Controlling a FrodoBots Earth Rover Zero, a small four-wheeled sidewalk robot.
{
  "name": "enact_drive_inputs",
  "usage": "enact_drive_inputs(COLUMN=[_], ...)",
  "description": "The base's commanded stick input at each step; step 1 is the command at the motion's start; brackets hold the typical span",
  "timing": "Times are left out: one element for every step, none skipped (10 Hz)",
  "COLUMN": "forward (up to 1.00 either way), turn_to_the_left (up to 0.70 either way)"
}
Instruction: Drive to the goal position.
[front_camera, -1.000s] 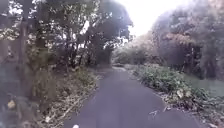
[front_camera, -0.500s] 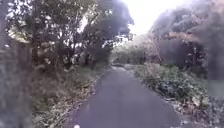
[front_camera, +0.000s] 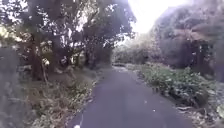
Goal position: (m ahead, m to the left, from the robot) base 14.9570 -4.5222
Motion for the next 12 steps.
enact_drive_inputs(forward=[0.7, 0.7, 0.7, 0.7, 0.7, 0.7, 0.7, 0.7, 0.7, 0.7, 0.7, 0.7], turn_to_the_left=[0.0, 0.0, 0.0, 0.0, 0.0, 0.0, 0.0, 0.0, 0.0, 0.0, 0.0, 0.0])
